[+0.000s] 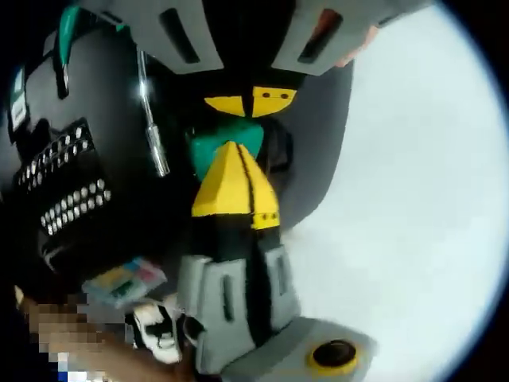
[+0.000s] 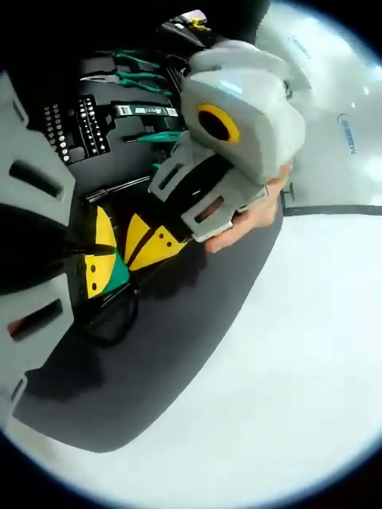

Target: Pick up the tools and put them into their designated positions in the toolbox.

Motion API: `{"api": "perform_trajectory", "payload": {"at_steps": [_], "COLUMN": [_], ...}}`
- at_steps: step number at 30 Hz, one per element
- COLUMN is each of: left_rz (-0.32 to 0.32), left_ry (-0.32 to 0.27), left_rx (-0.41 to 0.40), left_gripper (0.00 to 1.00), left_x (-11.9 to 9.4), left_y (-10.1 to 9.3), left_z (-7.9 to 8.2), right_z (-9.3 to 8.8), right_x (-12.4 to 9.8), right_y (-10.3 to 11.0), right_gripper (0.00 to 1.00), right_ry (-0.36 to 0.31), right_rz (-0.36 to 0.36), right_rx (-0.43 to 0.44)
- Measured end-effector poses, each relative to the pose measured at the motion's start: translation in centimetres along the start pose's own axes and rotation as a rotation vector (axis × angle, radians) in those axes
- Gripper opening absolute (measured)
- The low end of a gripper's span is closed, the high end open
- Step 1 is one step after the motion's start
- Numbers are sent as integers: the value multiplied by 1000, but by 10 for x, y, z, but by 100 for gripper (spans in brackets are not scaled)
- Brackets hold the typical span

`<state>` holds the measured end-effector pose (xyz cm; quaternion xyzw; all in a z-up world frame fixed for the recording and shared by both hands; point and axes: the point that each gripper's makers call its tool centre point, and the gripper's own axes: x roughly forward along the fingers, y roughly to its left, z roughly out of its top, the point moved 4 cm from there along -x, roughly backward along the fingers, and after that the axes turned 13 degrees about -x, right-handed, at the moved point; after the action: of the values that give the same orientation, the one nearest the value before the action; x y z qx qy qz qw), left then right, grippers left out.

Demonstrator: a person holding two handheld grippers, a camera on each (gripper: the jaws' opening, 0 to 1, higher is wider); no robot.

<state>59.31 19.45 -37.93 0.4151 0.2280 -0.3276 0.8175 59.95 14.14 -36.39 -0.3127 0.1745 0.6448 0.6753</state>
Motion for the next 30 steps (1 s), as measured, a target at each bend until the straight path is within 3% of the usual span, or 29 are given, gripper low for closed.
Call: {"api": "perform_trajectory", "payload": {"at_steps": [4, 6, 10, 11, 13, 14, 15, 16, 17, 18, 19, 20, 21, 22, 25, 28, 30], "left_rz": [20, 20, 32, 39, -7, -20, -42, -75, -52, 7, -5, -18, -17, -21, -28, -31, -32], "left_ry": [55, 36, -76, -131, -178, -166, -218, -257, -209, -125, -108, -92, -106, -105, -108, -113, -117], "left_rx": [37, 27, -181, -254, -373, -503, -531, -451, -369, -280, -281, -255, -256, -252, -268, -272, -263], "left_gripper": [0, 0, 0, 0, 0, 0, 0, 0, 0, 0, 0, 0, 0, 0, 0, 0, 0], "left_x": [-2, -4, -6, -6, -10, -19, -24, -23, -20, -15, -14, -11, -10, -9, -6, -3, -4], "left_y": [-3, -4, 4, 5, 2, 3, 2, 0, -1, 5, 3, 0, 0, 0, 1, 1, 2], "left_z": [3, 2, -9, -11, -13, -11, -3, 9, 7, 3, 2, 2, 3, 3, 1, -1, -2], "right_z": [1, 1, 0, 0, 0, 0, 1, 2, 3, -3, -6, -9, -13, -21, -32, -27, -21], "right_x": [-2, -2, -3, -4, -5, -5, -5, -5, -6, -13, -16, -26, -33, -38, -38, -30, -20], "right_y": [1, 3, 1, 2, 1, 2, 3, 3, 4, -1, -4, -16, -20, -20, -14, -11, 0], "right_gripper": [0, 0, 0, 0, 0, 0, 0, 0, 0, 0, 0, 1, 4, 7, 11, 20, 28], "right_ry": [14, 15, 4, -2, -6, -8, -15, -29, -37, 12, 40, 38, 7, 17, 22, 56, 45], "right_rz": [-6, -6, -3, -2, 0, 3, 10, 29, 50, 40, 20, -59, -88, -49, -21, -21, 48], "right_rx": [-15, -11, -4, 0, -16, -17, -22, -52, -83, -85, -68, 50, 155, 162, 125, 91, 88]}}
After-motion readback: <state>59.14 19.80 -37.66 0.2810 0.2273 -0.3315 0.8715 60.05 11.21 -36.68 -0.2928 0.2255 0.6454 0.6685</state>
